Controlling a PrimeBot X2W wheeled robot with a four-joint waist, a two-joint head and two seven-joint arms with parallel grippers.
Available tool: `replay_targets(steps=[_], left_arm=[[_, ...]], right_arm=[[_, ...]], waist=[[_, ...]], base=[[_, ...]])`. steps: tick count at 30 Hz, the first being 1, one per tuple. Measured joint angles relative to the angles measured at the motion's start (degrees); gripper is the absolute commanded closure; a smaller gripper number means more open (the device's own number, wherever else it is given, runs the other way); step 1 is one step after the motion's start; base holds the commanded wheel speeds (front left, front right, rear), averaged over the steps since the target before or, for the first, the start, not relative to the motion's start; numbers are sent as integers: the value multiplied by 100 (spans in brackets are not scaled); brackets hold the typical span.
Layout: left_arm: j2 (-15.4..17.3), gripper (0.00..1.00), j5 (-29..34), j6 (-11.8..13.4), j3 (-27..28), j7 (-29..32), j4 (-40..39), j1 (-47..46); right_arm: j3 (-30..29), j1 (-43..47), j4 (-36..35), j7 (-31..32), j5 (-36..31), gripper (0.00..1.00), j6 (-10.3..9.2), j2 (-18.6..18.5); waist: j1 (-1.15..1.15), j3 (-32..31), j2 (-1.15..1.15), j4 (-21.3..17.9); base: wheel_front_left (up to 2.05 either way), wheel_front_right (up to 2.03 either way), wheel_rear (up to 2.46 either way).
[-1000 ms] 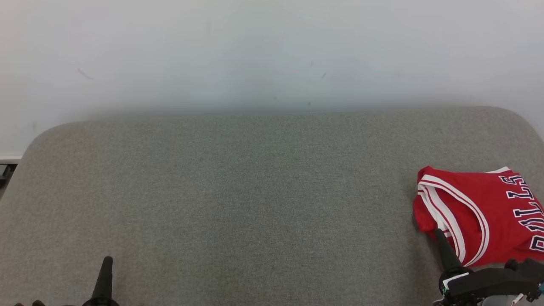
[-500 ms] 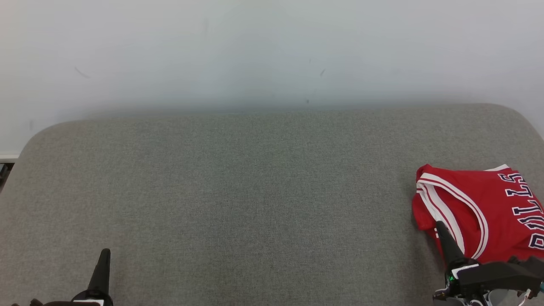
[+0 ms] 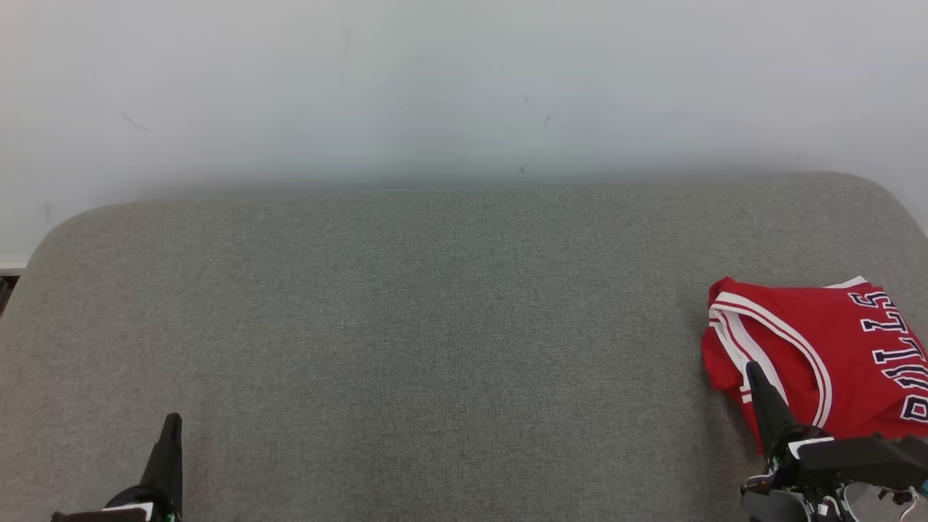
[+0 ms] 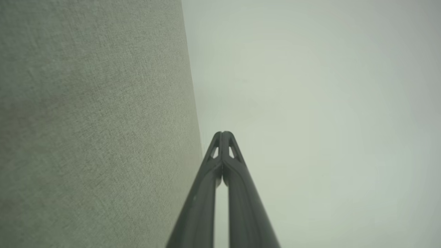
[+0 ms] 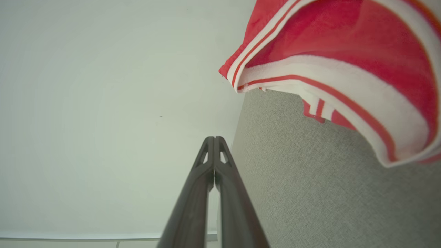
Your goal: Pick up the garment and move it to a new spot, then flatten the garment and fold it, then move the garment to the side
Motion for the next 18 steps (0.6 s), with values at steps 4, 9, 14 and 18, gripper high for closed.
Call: replay_targets(steps=[4, 9, 14, 18], left_arm=[[-36, 100, -249, -55, 63, 57, 33, -99], [-63, 100, -447, -97, 99, 98, 86, -116], [-64, 100, -447, -97, 100, 98, 87, -155], [-64, 100, -446, -97, 100, 98, 88, -161]], right_arm=[[-9, -4, 12, 12, 310, 100, 1, -3], [-14, -32, 24, 56, 514, 100, 26, -5], [-14, -59, 25, 56, 514, 100, 26, -5], [-14, -77, 25, 56, 514, 100, 26, -7]], waist=[[0, 12, 0, -9], [0, 18, 0, -13], [0, 18, 0, -13], [0, 18, 0, -13]], base=[[0, 0, 0], [0, 0, 0], [0, 0, 0], [0, 0, 0]])
